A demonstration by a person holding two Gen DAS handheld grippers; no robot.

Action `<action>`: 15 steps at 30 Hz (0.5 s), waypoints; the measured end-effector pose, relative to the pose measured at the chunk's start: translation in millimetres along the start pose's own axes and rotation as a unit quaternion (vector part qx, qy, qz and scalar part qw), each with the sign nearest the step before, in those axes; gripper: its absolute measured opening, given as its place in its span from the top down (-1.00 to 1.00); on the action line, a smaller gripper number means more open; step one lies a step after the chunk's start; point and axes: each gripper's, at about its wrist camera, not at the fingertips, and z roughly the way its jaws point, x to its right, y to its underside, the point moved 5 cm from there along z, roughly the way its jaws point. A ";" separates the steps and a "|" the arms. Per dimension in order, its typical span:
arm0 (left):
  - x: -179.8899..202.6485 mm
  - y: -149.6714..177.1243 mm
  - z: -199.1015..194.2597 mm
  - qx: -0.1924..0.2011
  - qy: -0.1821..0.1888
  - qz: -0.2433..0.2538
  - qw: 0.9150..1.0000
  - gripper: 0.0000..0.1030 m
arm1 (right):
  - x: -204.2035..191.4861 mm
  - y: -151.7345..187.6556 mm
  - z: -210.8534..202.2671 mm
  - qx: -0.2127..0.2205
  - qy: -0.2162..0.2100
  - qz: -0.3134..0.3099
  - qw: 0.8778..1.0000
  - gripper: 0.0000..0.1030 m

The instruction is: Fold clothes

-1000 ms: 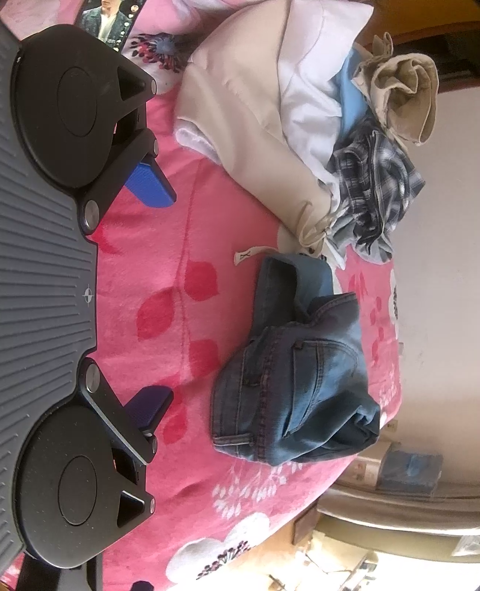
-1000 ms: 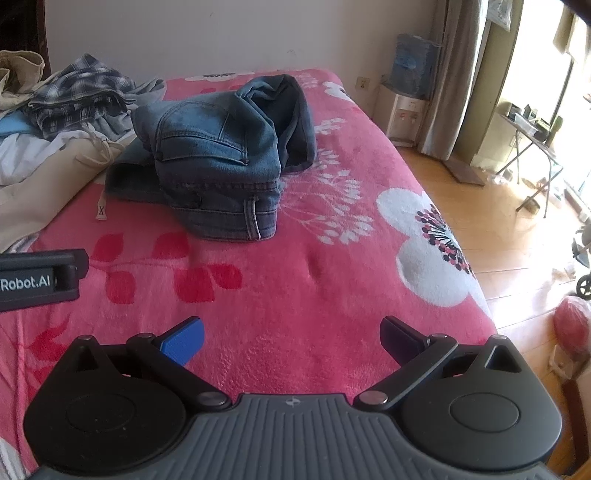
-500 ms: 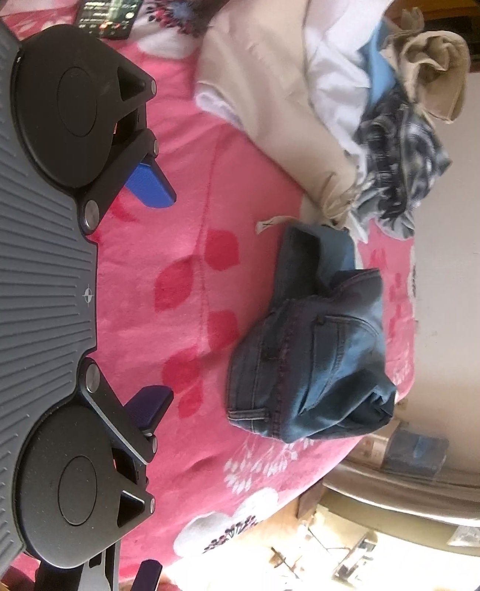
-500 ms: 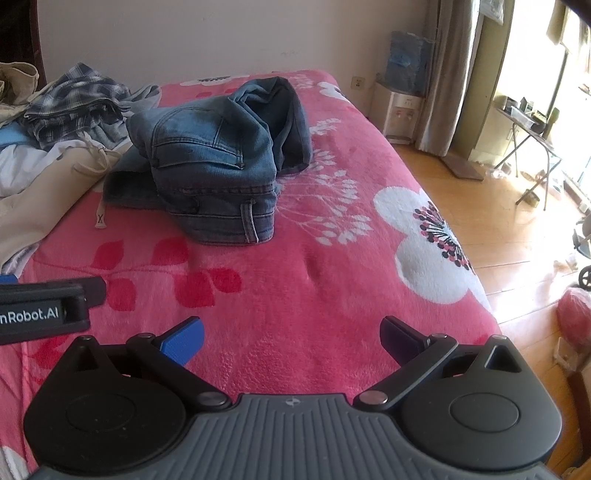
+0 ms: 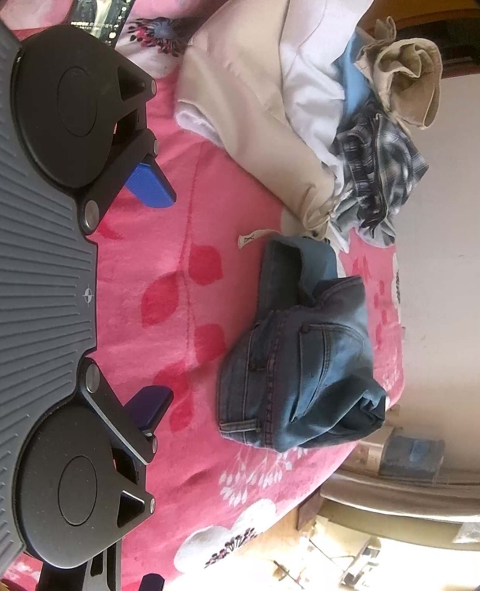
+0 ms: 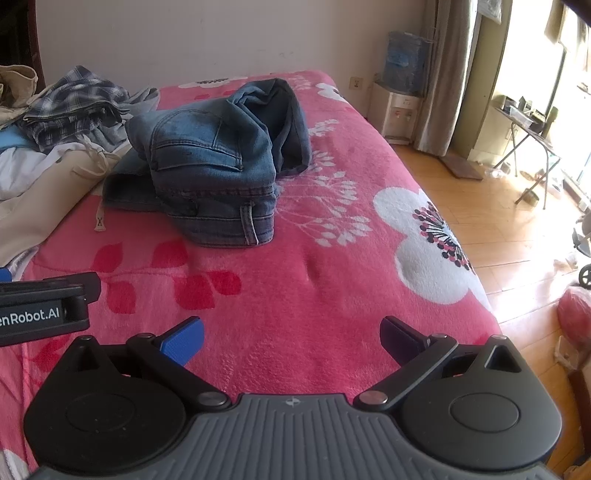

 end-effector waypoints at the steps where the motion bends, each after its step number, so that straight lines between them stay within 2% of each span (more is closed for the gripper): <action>1: -0.3 -0.2 0.2 0.000 -0.001 0.000 1.000 -1.00 | 0.0 0.4 0.0 0.001 0.000 0.000 1.000 -1.00; 15: -7.9 -1.5 -1.5 0.013 -0.015 -0.017 1.000 -1.00 | -2.9 -0.6 -2.7 0.008 -0.001 -0.003 1.000 -1.00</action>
